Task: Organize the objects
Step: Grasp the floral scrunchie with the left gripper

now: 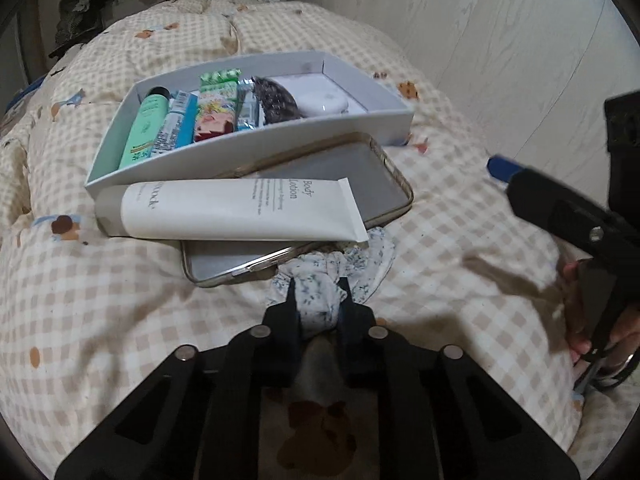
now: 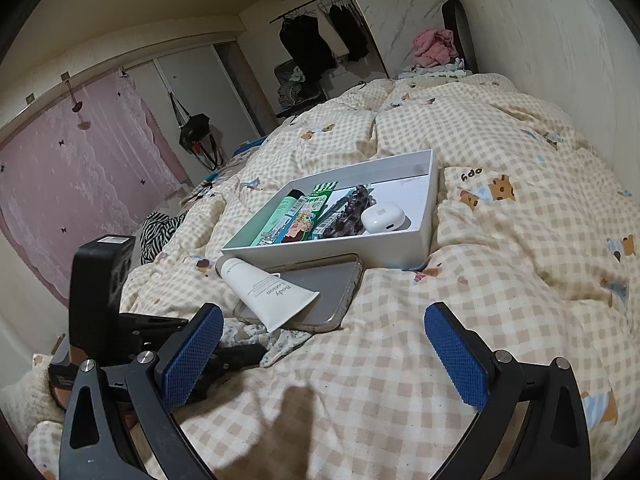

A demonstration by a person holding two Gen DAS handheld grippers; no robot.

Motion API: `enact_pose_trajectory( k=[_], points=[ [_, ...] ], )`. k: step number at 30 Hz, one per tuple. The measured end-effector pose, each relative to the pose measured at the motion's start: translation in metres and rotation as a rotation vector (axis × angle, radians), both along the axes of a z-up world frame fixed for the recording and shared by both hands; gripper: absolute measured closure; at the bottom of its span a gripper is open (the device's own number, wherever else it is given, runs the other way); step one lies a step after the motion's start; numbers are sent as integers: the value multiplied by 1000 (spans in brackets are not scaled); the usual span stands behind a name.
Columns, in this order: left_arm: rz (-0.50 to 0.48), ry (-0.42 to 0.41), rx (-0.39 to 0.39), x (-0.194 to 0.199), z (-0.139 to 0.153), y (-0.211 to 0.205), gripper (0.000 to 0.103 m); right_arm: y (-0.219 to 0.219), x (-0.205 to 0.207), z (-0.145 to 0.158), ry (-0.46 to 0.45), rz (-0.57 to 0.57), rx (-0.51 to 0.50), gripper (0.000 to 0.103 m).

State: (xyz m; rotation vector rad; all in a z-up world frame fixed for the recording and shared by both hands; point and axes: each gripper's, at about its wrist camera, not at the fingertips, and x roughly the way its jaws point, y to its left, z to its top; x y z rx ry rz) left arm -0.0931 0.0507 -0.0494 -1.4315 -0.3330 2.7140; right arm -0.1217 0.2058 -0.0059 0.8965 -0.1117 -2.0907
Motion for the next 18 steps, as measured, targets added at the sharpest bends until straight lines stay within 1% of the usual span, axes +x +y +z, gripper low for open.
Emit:
enact_pose_trajectory(
  k=[4, 7, 9, 12, 14, 16, 18],
  points=[
    [32, 66, 149, 15, 13, -20, 89, 1, -1, -1, -1, -1, -5, 0],
    [33, 106, 196, 26, 25, -26, 89, 2, -2, -2, -6, -2, -9, 0],
    [28, 149, 197, 33, 37, -26, 89, 3, -2, -2, -6, -4, -12, 0],
    [30, 256, 199, 43, 61, -28, 89, 4, -2, -2, -7, -4, -14, 0],
    [44, 311, 180, 50, 73, -29, 89, 4, -2, -2, -9, -4, -15, 0],
    [52, 360, 158, 55, 78, -28, 89, 5, -2, -2, -10, -5, -16, 0],
    [52, 386, 136, 56, 75, -28, 89, 5, -2, -2, -11, -5, -17, 0]
  ],
)
